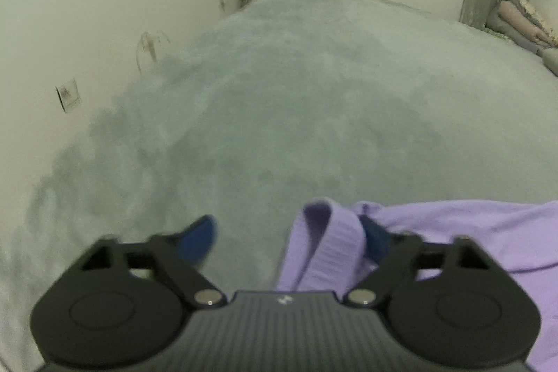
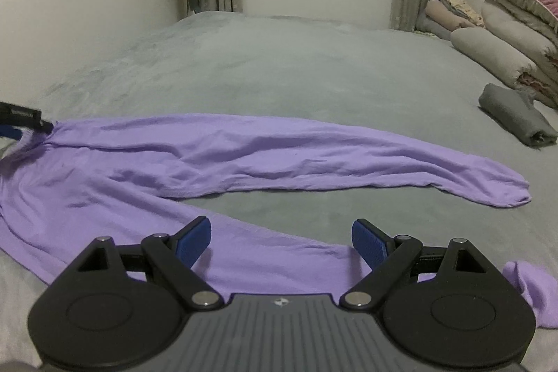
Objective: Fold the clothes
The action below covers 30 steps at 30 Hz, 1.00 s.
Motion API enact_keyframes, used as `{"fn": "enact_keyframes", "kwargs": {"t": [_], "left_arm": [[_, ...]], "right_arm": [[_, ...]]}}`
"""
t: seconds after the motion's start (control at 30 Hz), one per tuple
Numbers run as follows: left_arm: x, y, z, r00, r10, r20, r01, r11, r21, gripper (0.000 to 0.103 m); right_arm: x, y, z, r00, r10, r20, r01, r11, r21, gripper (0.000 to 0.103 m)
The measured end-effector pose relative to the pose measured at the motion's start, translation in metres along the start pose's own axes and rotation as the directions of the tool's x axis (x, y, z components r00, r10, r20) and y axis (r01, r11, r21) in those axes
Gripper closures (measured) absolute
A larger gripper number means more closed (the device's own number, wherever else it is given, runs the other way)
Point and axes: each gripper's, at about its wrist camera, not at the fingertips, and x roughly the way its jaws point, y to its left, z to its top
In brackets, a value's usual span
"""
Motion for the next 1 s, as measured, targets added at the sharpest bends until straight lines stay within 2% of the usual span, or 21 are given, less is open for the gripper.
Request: {"fn": "enact_keyframes", "kwargs": {"t": [0.07, 0.1, 0.33, 0.5, 0.67, 0.73, 0.8, 0.87, 1.0], "left_arm": [[-0.002, 0.002, -0.003, 1.000, -0.024, 0.021, 0.024, 0.999, -0.021, 0.073], [-0.003, 0.004, -0.001, 0.999, -0.045, 0.025, 0.047, 0.998, -0.049, 0.081], [-0.010, 0.020, 0.004, 0.989, -0.111, 0.101, 0.126, 0.979, -0.158, 0.084], [-0.025, 0.020, 0.014, 0.981, -0.074, 0.180, 0.105, 0.979, -0.173, 0.084], [-0.018, 0.022, 0.016, 0.984, -0.055, 0.170, 0.091, 0.973, -0.213, 0.084], [-0.015, 0.023, 0.017, 0.985, -0.047, 0.165, 0.085, 0.970, -0.229, 0.084], [-0.012, 0.024, 0.018, 0.986, -0.040, 0.160, 0.079, 0.966, -0.245, 0.084], [-0.009, 0.025, 0.019, 0.987, -0.033, 0.155, 0.073, 0.963, -0.261, 0.084], [-0.009, 0.024, 0.019, 0.987, -0.031, 0.161, 0.070, 0.966, -0.248, 0.084]], "right_arm": [[-0.001, -0.003, 0.001, 1.000, -0.003, 0.007, 0.003, 1.000, 0.008, 0.015], [-0.002, -0.004, 0.002, 1.000, -0.004, 0.011, 0.004, 1.000, 0.012, 0.015], [-0.007, -0.014, 0.006, 0.999, -0.016, 0.038, 0.015, 0.999, 0.044, 0.015], [-0.009, -0.058, 0.026, 0.996, -0.057, 0.071, 0.047, 0.988, 0.145, 0.015], [0.005, -0.108, 0.063, 0.989, -0.118, 0.085, 0.100, 0.976, 0.192, 0.017], [0.018, -0.132, 0.078, 0.982, -0.184, 0.045, 0.170, 0.961, 0.217, 0.024], [0.033, -0.155, 0.087, 0.973, -0.229, -0.013, 0.225, 0.947, 0.230, 0.037], [0.051, -0.176, 0.090, 0.961, -0.264, -0.082, 0.276, 0.931, 0.239, 0.042], [0.071, -0.214, 0.080, 0.927, -0.335, -0.171, 0.372, 0.882, 0.290, 0.042]]}}
